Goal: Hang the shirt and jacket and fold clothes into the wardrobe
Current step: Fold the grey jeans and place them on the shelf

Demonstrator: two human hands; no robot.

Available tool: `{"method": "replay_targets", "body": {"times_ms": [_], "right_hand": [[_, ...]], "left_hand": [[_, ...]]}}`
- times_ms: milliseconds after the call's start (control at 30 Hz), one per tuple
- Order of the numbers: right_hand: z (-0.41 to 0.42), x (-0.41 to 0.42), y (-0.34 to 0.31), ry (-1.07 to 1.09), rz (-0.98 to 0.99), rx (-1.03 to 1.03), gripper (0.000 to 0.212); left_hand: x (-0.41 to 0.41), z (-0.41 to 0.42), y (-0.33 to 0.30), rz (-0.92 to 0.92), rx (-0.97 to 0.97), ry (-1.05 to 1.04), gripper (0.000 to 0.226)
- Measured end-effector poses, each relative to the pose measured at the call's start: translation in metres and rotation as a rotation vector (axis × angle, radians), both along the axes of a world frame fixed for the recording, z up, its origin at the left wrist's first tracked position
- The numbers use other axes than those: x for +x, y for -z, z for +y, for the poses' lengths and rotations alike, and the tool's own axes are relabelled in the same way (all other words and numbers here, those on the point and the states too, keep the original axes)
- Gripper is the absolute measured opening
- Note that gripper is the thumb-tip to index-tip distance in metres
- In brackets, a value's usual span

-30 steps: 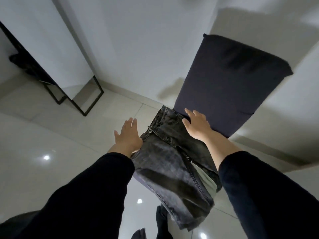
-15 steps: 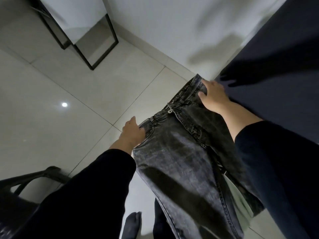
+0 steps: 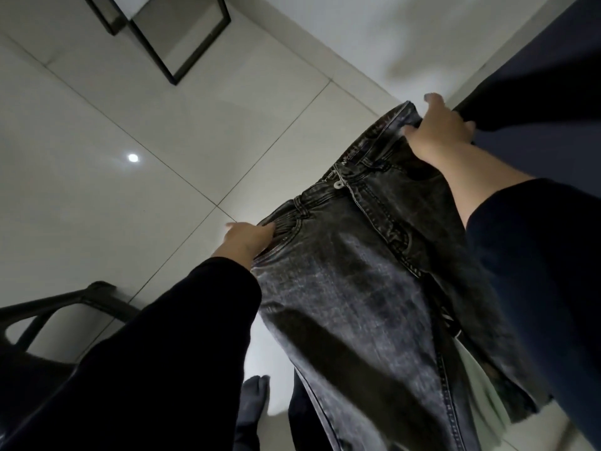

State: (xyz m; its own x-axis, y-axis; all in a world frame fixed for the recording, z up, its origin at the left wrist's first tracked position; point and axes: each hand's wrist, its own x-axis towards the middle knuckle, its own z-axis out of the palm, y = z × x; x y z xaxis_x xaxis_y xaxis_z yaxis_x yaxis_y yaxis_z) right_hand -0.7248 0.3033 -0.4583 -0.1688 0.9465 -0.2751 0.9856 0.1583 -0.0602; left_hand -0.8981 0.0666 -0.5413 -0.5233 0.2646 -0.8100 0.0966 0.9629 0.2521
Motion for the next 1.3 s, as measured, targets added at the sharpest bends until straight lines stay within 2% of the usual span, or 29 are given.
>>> {"method": "replay_targets", "body": {"times_ms": [67,100,167,300,433,600,767,967,1167,1300], "right_hand": [[-0.004,0.000,-0.004,-0.032,-0.067,0.005,0.044],[-0.007,0.002,-0.007,-0.036,-0.079,0.008,0.043],[-0.015,0.006,-0.020,-0.015,-0.038,0.017,0.042],[-0.035,0.017,-0.061,0.077,0.177,0.034,0.042],[-0.064,0.035,-0.115,0.103,0.265,0.057,0.044],[-0.111,0.084,-0.188,0.198,0.356,0.194,0.031],[-0.170,0.148,-0.274,0.322,0.350,0.368,0.033],[-0.254,0.234,-0.363,0.463,0.393,0.556,0.012],[-0.325,0.342,-0.449,0.711,0.406,0.728,0.018],[-0.381,0.406,-0.502,0.883,0.393,0.838,0.029]], "left_hand": [[-0.006,0.001,-0.006,-0.059,0.034,-0.087,0.047],[-0.007,0.001,-0.012,-0.057,0.073,-0.143,0.041],[-0.008,0.003,-0.026,-0.004,0.165,-0.232,0.046],[-0.003,0.001,-0.070,0.110,0.333,-0.236,0.060],[0.012,-0.006,-0.130,0.152,0.447,-0.234,0.050],[0.044,-0.011,-0.221,0.130,0.632,-0.182,0.043],[0.095,-0.018,-0.310,0.106,0.743,0.021,0.042],[0.173,-0.022,-0.415,0.094,0.902,0.332,0.043],[0.273,-0.032,-0.514,0.122,1.132,0.701,0.062],[0.339,-0.041,-0.568,0.120,1.270,0.819,0.049]]}}
